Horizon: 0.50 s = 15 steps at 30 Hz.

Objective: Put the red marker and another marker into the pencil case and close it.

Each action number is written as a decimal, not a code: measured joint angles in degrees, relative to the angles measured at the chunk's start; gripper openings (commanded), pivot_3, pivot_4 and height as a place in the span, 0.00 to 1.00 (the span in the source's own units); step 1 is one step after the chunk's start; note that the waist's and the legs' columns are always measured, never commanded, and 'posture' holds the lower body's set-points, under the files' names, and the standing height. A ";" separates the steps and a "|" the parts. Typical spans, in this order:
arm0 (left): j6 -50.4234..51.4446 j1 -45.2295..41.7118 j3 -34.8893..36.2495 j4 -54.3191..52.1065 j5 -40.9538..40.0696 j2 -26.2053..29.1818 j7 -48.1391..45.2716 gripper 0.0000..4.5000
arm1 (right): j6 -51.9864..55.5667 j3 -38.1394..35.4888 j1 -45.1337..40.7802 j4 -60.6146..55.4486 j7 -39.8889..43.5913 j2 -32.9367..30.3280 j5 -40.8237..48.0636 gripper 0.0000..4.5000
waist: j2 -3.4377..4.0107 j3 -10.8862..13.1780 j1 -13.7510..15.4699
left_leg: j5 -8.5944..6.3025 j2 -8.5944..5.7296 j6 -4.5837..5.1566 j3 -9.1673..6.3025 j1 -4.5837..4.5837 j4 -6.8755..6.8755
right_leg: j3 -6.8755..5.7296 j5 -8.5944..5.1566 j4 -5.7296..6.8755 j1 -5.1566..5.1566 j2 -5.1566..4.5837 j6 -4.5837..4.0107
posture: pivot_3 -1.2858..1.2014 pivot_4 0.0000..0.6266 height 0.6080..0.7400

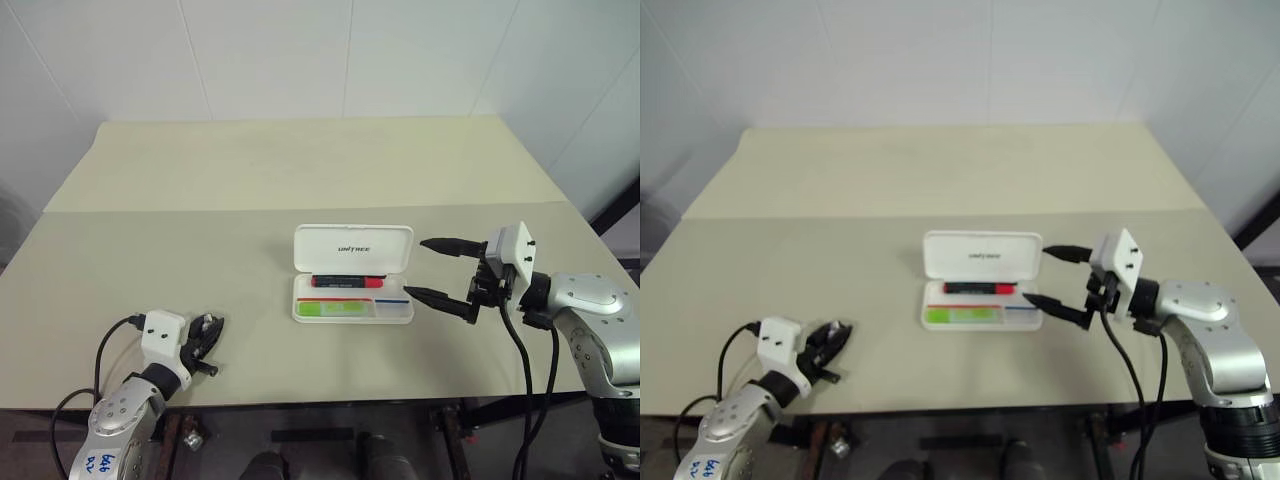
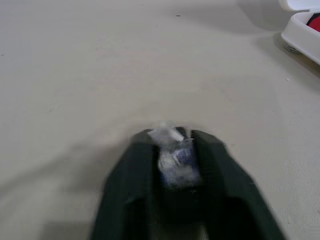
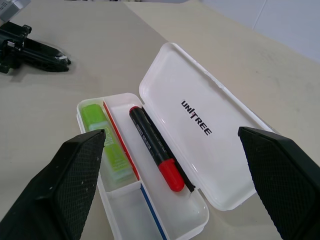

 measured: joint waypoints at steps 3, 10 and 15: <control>0.04 -0.01 -0.03 -0.03 0.01 -0.01 0.01 0.09 | -0.31 0.00 0.00 0.49 0.01 0.00 -0.02 1.00 | 0.00 0.00 0.00 | 0.00 0.00 0.00 0.00 0.00 0.00 | 0.00 0.00 0.00 0.01 0.00 0.00 | 0.52 0.24 1.00; -0.07 -2.16 -0.33 1.02 -0.97 2.35 -4.44 0.09 | -0.42 0.00 0.00 1.05 0.70 -0.11 0.06 1.00 | 0.00 0.00 0.06 | 0.00 0.00 0.00 0.00 -0.02 0.03 | -0.01 -0.03 0.00 0.00 0.01 -0.06 | 0.52 0.24 1.00; -1.89 -7.90 -0.28 3.15 -4.89 7.84 -14.55 0.09 | 0.07 -0.19 0.20 1.00 3.52 -1.56 1.81 1.00 | 0.00 0.00 -0.03 | 0.00 0.01 0.00 0.00 -0.02 0.02 | -0.01 -0.05 -0.01 0.00 0.02 -0.09 | 0.52 0.24 1.00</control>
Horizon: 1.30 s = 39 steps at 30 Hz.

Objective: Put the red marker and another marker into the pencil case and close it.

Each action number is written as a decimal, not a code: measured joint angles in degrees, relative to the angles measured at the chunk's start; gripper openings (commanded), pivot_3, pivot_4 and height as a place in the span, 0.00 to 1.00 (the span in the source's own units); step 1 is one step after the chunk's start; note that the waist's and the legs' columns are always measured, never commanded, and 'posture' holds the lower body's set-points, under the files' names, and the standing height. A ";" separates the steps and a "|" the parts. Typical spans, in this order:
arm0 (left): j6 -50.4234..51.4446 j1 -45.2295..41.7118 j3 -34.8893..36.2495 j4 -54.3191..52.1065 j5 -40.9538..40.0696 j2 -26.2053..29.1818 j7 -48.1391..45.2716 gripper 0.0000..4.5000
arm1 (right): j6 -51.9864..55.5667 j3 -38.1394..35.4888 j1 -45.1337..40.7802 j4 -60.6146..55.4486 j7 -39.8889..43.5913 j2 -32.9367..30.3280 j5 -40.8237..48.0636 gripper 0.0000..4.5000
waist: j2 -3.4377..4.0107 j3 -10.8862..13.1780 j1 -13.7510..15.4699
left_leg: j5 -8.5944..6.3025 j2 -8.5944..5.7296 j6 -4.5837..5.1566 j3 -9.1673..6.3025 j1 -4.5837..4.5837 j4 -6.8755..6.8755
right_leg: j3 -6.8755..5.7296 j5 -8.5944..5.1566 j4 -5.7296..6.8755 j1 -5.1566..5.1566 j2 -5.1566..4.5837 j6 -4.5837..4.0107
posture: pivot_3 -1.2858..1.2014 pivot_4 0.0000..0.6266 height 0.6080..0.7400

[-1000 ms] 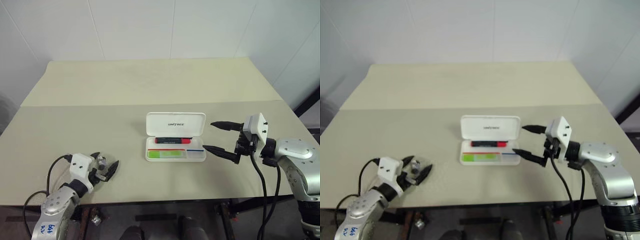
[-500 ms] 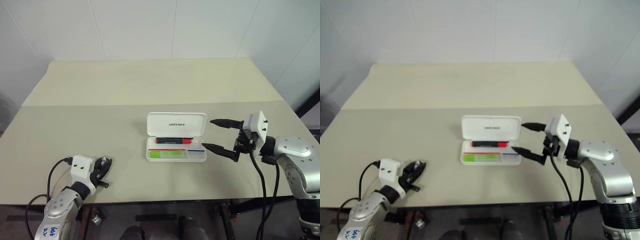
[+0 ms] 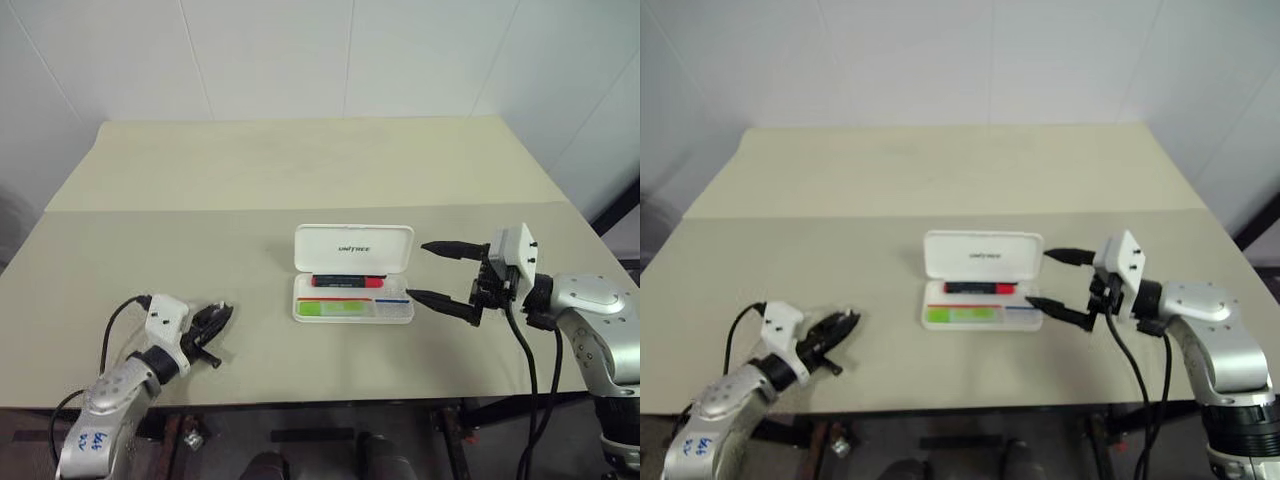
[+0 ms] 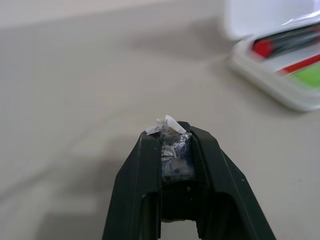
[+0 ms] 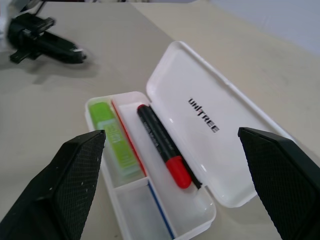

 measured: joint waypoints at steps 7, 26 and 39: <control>-1.80 -11.16 -4.52 4.36 -3.06 9.73 -18.68 0.09 | 1.17 -0.47 1.82 -0.72 2.65 -2.61 1.90 1.00 | 0.00 0.00 -0.01 | 0.00 0.00 0.00 0.00 -0.02 -0.05 | -0.01 0.02 -0.03 -0.01 0.00 0.04 | 0.52 0.24 1.00; 0.01 -31.61 -27.32 14.52 5.75 -2.84 -21.84 0.09 | -6.66 -11.01 18.96 10.15 -0.04 -5.47 -4.70 1.00 | 0.01 0.01 1.24 | 0.01 -0.05 0.01 0.04 -0.03 0.17 | 0.09 0.09 0.04 0.04 0.03 0.18 | 0.52 0.24 1.00; -6.74 -42.18 -32.44 30.17 11.04 -13.77 -23.19 0.09 | -4.18 -14.14 24.58 1.63 -3.22 -5.45 -3.54 1.00 | 0.01 0.00 1.34 | 0.03 -0.10 0.03 0.03 -0.03 0.29 | 0.11 0.13 -0.09 0.17 0.03 0.26 | 0.52 0.24 1.00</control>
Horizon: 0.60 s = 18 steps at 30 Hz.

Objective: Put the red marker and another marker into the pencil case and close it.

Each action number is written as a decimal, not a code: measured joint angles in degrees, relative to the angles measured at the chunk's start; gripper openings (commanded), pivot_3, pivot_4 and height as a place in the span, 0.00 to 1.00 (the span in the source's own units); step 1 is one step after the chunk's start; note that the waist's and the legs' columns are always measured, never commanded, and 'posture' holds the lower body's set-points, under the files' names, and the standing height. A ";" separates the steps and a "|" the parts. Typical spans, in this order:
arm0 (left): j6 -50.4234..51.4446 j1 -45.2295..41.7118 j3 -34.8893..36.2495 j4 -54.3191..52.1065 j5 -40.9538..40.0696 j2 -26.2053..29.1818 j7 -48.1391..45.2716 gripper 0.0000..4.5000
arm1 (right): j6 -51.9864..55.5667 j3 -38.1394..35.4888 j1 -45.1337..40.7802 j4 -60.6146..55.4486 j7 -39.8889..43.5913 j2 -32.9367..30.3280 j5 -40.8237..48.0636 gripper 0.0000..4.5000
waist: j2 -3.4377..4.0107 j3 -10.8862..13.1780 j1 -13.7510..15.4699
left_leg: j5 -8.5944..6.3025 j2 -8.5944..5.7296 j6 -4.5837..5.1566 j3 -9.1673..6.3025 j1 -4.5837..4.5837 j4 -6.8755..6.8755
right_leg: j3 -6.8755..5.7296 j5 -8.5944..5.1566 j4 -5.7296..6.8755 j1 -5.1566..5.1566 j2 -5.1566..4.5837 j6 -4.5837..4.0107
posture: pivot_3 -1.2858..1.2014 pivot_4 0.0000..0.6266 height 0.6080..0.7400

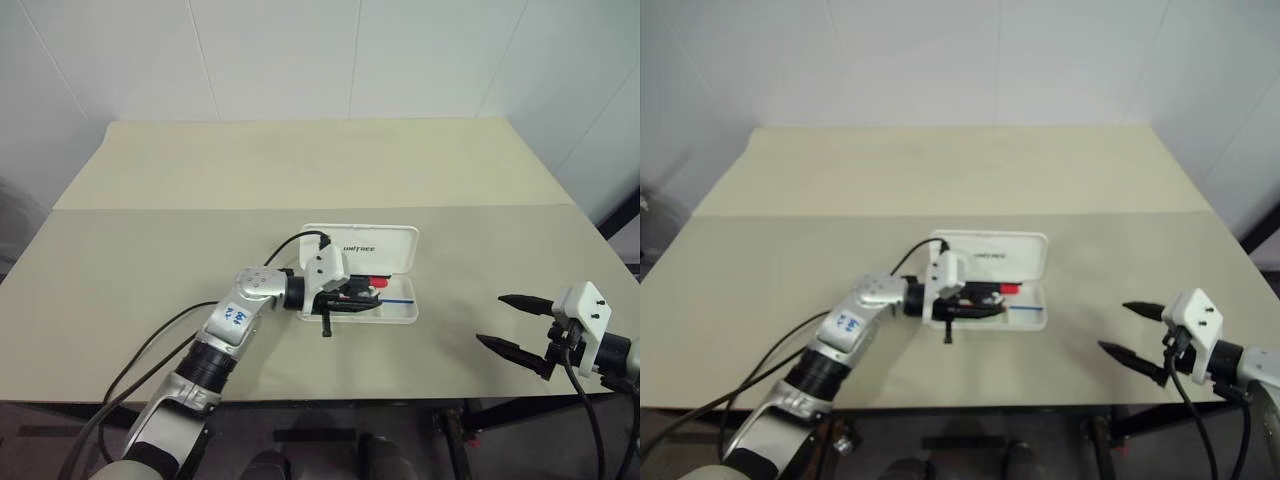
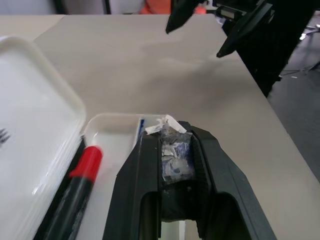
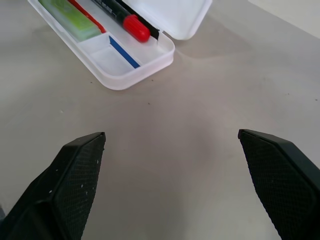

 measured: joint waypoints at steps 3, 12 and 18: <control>-2.15 -1.09 -0.52 3.85 1.35 -1.98 -0.36 0.09 | 0.79 -0.19 0.67 -2.08 -1.03 0.01 0.52 1.00 | 0.00 0.00 0.04 | 0.00 0.00 0.00 0.00 -0.01 0.01 | 0.00 0.00 -0.01 0.00 0.00 0.00 | 0.52 0.24 1.00; -9.02 -6.90 -1.76 17.48 4.96 -9.44 -0.32 0.09 | 4.32 -0.64 2.11 -9.26 -5.00 0.71 2.87 1.00 | -0.01 0.00 0.17 | -0.02 -0.03 0.04 0.00 -0.10 0.03 | 0.00 0.05 -0.36 0.08 -0.01 0.10 | 0.52 0.24 1.00; -11.44 -8.53 -1.83 22.57 6.79 -11.26 -0.45 0.09 | 5.64 -0.66 2.30 -11.68 -6.83 1.35 3.71 1.00 | -0.01 0.00 0.24 | -0.03 -0.04 0.05 -0.01 -0.09 -0.02 | 0.00 0.08 -0.39 0.09 -0.02 0.15 | 0.52 0.24 1.00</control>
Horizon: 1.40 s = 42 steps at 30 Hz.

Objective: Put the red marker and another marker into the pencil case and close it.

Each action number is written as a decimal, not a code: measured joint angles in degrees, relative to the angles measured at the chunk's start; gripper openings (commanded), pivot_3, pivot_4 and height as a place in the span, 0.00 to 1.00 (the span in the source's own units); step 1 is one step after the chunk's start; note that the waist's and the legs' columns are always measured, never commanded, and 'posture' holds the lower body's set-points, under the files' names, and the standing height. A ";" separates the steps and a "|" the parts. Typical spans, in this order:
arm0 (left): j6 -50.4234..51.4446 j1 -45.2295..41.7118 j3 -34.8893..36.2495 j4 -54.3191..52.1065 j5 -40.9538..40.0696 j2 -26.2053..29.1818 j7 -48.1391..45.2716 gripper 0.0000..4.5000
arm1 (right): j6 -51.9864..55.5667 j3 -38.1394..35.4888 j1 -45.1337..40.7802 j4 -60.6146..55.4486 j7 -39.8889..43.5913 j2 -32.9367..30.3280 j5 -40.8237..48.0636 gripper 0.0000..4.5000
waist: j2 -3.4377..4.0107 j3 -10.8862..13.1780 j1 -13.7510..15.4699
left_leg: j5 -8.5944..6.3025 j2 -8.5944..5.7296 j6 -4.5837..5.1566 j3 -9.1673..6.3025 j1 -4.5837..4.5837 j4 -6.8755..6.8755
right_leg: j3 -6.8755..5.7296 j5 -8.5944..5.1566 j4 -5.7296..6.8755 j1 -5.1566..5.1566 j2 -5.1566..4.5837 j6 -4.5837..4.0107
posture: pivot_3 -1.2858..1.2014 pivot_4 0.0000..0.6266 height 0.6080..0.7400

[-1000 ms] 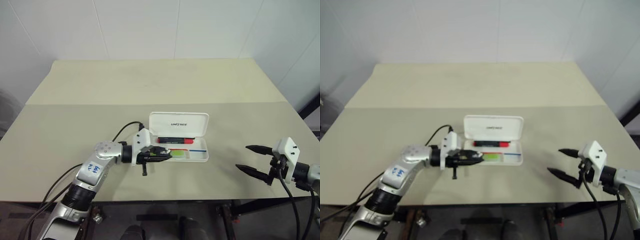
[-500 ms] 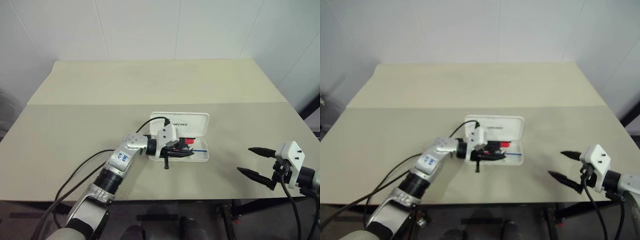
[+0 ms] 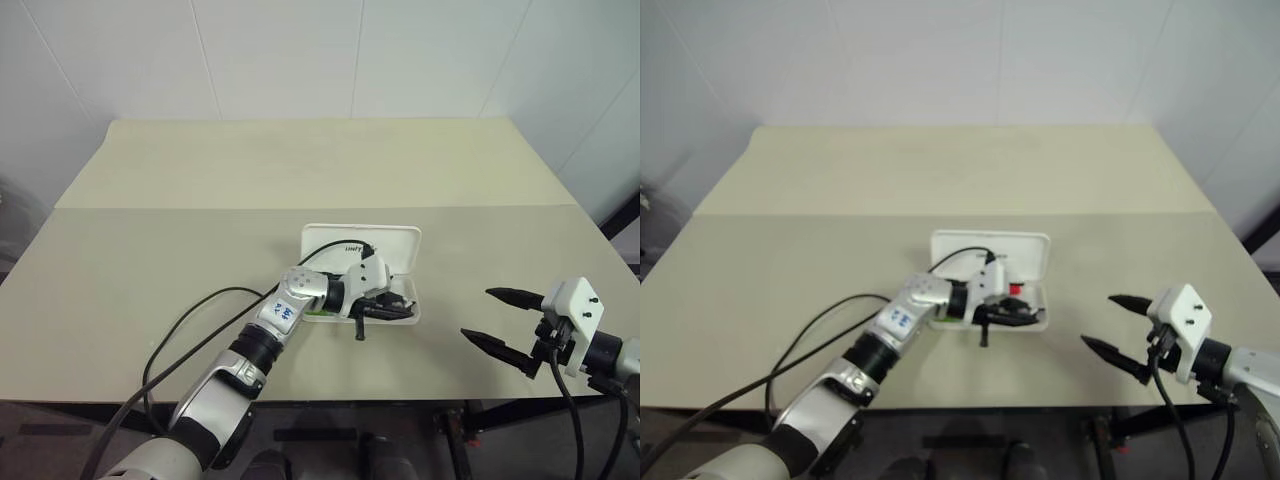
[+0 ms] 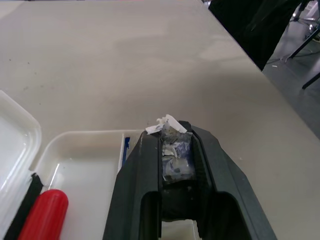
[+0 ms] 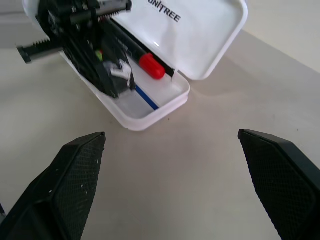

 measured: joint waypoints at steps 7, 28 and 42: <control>-2.08 -2.26 0.62 5.27 1.22 -1.20 0.88 0.09 | 0.83 0.00 -0.02 -1.44 -1.39 0.45 0.64 1.00 | 0.00 0.00 0.08 | 0.00 -0.01 0.00 0.00 0.00 0.01 | 0.00 0.01 -0.01 0.00 0.00 0.03 | 0.52 0.24 1.00; 2.96 0.82 5.42 -6.05 -3.25 0.83 -5.12 0.99 | 0.55 1.98 -4.35 -0.39 -2.23 0.96 0.69 1.00 | 0.01 0.00 -0.21 | 0.00 0.01 0.00 -0.01 0.05 -0.07 | 0.02 0.02 0.06 0.00 0.01 0.04 | 0.52 0.24 1.00; 18.69 19.63 19.40 -32.55 -17.99 25.22 -10.18 0.99 | -3.38 7.64 -15.35 7.15 3.61 1.07 0.33 1.00 | 0.03 -0.01 -0.38 | 0.00 0.04 -0.01 -0.10 0.15 0.02 | -0.02 -0.03 0.38 0.00 0.01 -0.06 | 0.52 0.24 1.00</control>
